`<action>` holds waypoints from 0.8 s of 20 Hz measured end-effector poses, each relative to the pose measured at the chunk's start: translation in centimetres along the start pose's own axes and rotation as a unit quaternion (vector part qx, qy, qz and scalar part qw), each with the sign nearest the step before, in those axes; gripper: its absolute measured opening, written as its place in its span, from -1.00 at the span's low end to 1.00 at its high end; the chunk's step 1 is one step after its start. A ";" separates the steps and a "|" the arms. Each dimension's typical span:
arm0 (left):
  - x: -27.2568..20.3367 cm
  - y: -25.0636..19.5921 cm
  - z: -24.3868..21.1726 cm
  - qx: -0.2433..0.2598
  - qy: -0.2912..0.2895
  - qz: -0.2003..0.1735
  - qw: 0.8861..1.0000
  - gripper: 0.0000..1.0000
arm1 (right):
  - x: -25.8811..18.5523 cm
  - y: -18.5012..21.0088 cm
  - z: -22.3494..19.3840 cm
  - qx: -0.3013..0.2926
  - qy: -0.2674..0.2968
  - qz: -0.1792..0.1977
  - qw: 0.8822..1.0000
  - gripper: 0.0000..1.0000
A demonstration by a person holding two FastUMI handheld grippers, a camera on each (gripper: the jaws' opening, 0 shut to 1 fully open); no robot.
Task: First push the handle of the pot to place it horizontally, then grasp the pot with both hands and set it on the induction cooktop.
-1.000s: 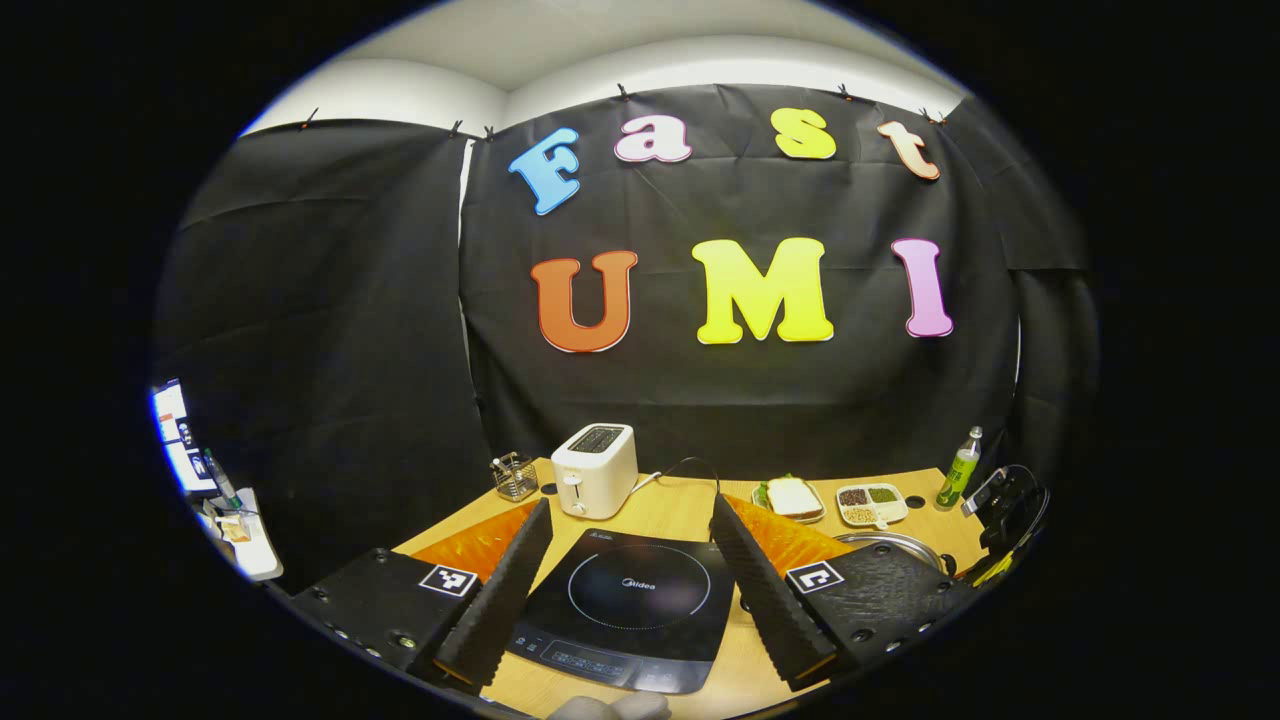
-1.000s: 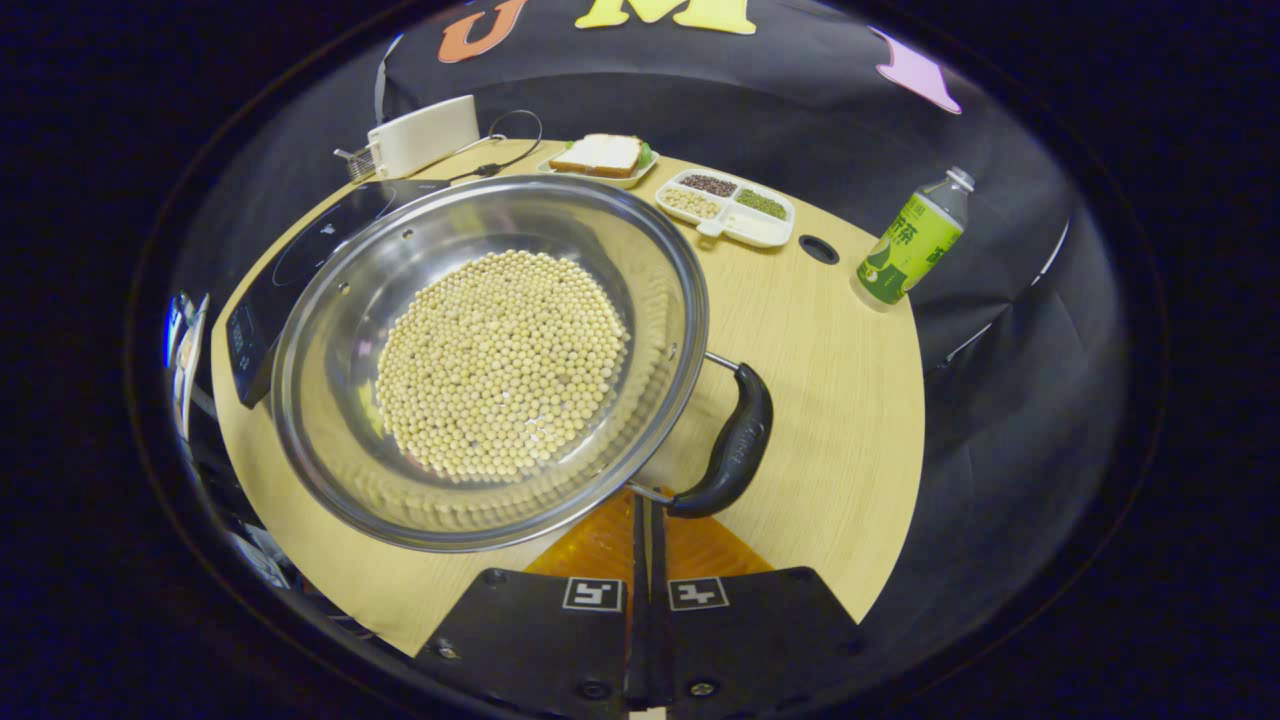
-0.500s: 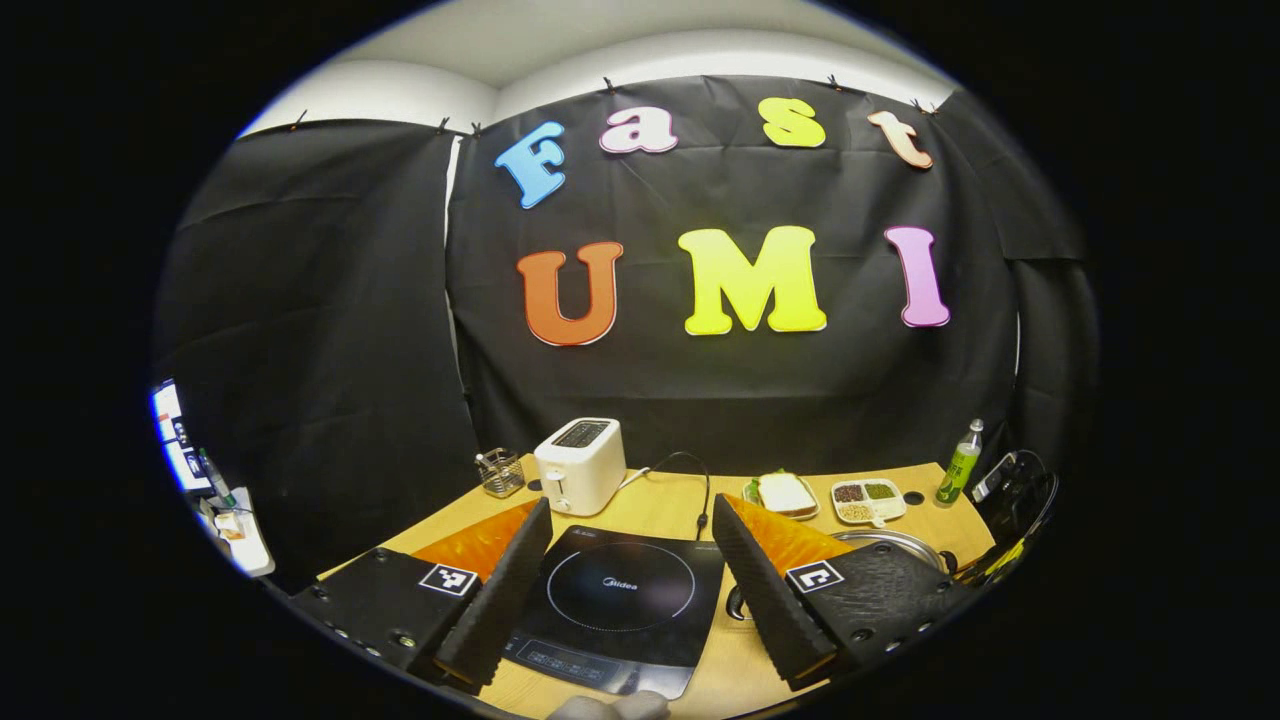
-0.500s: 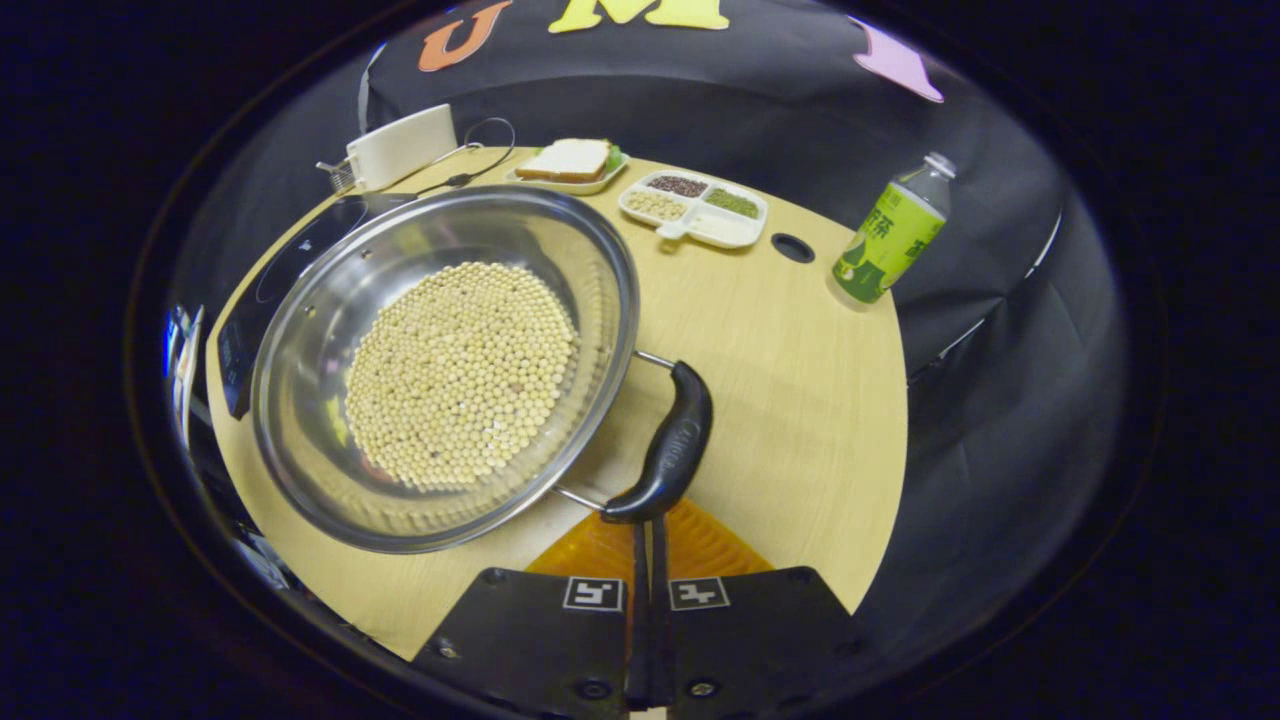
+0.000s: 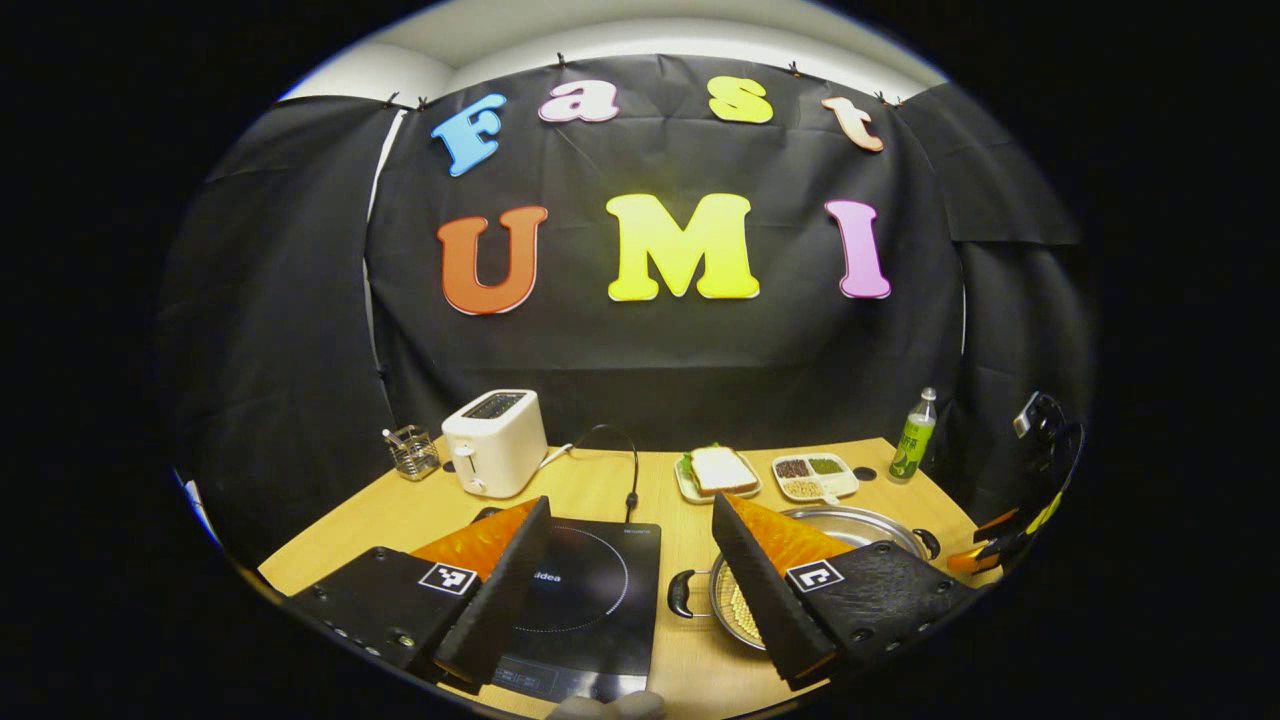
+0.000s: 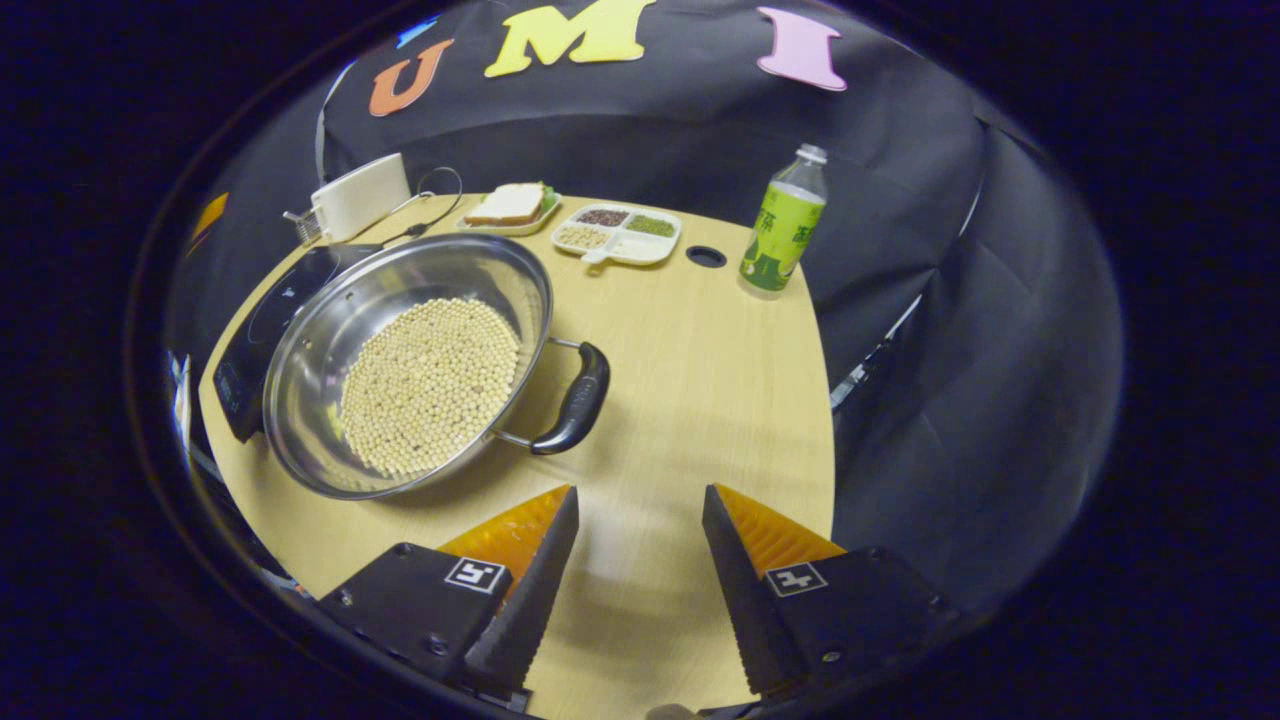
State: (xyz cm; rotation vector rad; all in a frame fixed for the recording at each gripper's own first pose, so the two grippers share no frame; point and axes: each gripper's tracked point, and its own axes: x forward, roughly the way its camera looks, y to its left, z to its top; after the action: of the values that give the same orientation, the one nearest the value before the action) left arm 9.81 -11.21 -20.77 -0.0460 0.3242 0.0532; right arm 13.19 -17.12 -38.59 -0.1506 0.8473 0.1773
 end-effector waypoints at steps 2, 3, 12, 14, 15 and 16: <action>0.9 -0.7 -1.5 0.002 0.015 -0.011 1.000 0.94 | -1.1 -0.2 1.0 0.009 -0.021 0.000 1.000 0.69; 1.4 -0.9 -2.3 -0.001 0.022 -0.012 1.000 0.94 | -1.5 -0.2 1.3 0.011 -0.030 0.000 0.999 0.60; 5.6 -3.9 -10.7 -0.022 0.114 -0.043 0.992 0.93 | -0.5 2.9 4.8 0.052 -0.048 0.036 0.997 0.60; 6.3 -4.8 -12.4 -0.040 0.137 -0.048 0.989 0.93 | 0.5 3.7 5.1 0.057 -0.045 0.042 0.996 0.60; 6.8 -4.9 -13.1 -0.043 0.145 -0.048 0.987 0.93 | 1.0 3.9 5.3 0.058 -0.043 0.042 0.996 0.67; 7.2 -5.3 -13.9 -0.044 0.153 -0.050 0.986 0.94 | 1.5 4.1 5.2 0.059 -0.038 0.043 0.997 0.67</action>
State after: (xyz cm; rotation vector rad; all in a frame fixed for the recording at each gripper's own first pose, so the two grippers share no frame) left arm 12.57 -16.87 -36.00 -0.1595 0.6265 -0.0391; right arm 17.12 -11.90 -36.58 0.0033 0.7866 0.2130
